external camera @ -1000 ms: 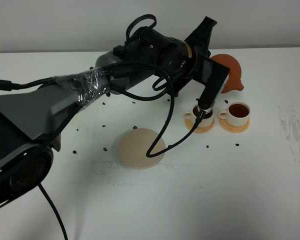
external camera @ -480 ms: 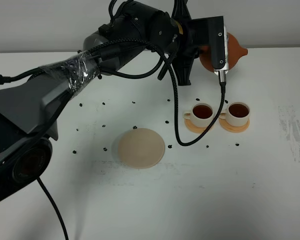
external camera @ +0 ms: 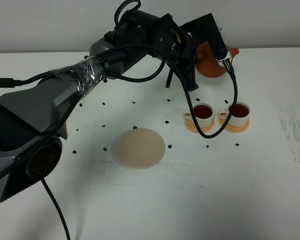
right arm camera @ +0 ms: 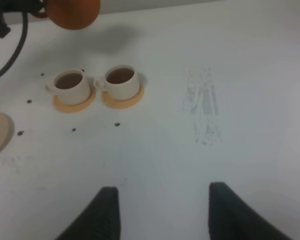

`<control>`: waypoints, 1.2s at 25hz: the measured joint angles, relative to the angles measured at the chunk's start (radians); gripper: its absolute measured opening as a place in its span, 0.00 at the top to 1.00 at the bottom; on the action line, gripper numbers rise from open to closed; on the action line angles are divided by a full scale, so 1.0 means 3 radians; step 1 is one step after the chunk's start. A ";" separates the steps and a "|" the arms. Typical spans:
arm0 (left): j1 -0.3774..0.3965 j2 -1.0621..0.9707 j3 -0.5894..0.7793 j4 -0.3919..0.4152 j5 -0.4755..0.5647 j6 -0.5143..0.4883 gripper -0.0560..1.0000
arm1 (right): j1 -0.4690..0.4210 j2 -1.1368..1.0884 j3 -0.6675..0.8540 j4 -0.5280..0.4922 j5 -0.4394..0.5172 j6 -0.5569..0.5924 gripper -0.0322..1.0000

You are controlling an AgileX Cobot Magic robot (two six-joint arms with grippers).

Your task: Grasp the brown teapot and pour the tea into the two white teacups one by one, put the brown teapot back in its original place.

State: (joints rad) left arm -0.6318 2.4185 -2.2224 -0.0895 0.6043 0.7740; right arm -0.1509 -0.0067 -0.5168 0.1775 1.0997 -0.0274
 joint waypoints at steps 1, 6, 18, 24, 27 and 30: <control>0.0009 0.0019 -0.0012 0.0000 0.0023 -0.0079 0.87 | 0.0000 0.0000 0.0000 0.0000 0.0000 0.0000 0.59; 0.0078 0.0098 -0.0034 -0.0006 0.0095 -0.0408 0.87 | 0.0000 0.0000 0.0000 0.0000 0.0000 0.0000 0.59; 0.0117 0.0392 -0.0037 -0.0180 0.0135 -0.0618 0.87 | 0.0000 0.0000 0.0000 0.0000 0.0000 0.0000 0.59; 0.0130 0.0453 -0.0037 -0.0190 0.0182 -0.0684 0.87 | 0.0000 0.0000 0.0000 0.0000 0.0000 0.0000 0.59; 0.0134 0.0478 -0.0044 -0.0190 0.0229 -0.0695 0.87 | 0.0000 0.0000 0.0000 0.0000 0.0000 0.0000 0.59; 0.0141 0.0493 -0.0061 -0.0187 0.0236 -0.0698 0.87 | 0.0000 0.0000 0.0000 0.0000 0.0000 0.0000 0.59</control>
State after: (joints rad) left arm -0.5896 2.5663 -2.2407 -0.1457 0.6752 0.5645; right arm -0.1509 -0.0067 -0.5168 0.1775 1.0997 -0.0274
